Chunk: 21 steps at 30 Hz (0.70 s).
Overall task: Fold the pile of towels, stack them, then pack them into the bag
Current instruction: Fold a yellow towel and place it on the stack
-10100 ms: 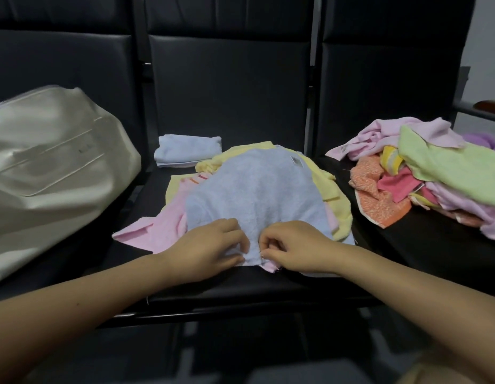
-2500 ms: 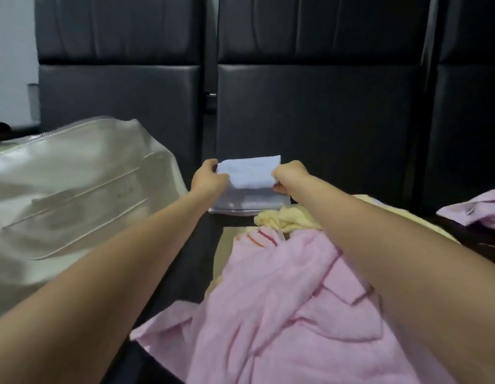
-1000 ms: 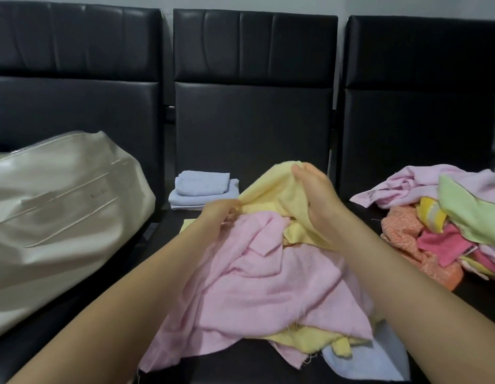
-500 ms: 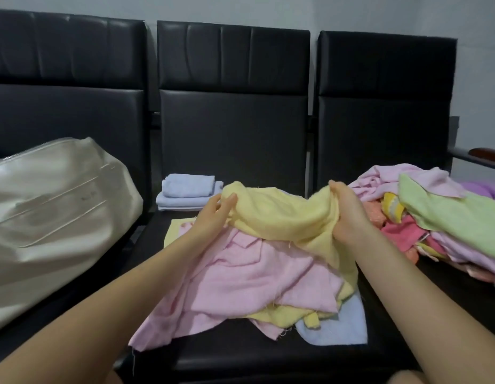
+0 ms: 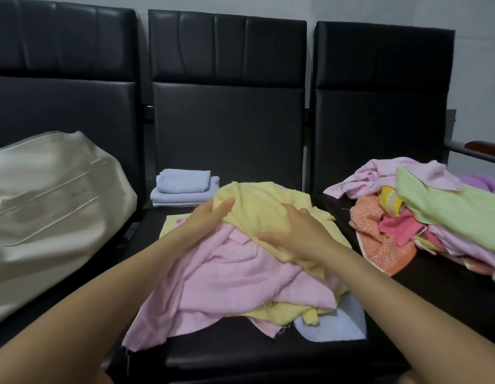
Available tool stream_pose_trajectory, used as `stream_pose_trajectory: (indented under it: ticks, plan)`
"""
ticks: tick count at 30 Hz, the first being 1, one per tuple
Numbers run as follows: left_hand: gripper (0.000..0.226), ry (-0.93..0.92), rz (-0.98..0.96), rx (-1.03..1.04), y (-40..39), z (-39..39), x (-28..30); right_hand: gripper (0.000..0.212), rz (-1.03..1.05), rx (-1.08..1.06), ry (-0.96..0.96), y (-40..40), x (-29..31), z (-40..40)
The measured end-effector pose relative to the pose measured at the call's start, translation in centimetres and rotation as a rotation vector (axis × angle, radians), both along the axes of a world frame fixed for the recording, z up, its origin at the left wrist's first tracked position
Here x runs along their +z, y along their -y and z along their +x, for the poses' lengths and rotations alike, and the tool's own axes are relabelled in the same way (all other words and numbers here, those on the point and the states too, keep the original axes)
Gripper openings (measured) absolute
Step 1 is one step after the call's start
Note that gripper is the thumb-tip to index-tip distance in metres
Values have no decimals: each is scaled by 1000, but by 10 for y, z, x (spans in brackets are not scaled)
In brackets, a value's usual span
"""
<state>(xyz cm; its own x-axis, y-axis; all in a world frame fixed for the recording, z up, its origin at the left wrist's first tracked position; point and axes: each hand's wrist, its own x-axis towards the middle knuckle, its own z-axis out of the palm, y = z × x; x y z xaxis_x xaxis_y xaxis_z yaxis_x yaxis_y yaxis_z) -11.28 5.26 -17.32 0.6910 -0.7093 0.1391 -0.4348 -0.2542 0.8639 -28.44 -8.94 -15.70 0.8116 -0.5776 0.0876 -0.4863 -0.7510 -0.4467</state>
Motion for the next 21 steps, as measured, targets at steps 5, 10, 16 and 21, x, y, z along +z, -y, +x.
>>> stream_pose_trajectory:
  ticks: [5,10,16,21]
  plan:
    - [43,-57,-126,149,-6,-2,11,18,404,64,429,14,3,-7]
    - [20,-343,-468,94,0,-26,67,27,792,24,762,10,51,-14]
    - [63,-448,-801,77,-4,-49,192,30,870,254,908,-20,181,-16]
    - [36,-385,-907,116,-36,-59,275,40,991,395,974,-62,257,-12]
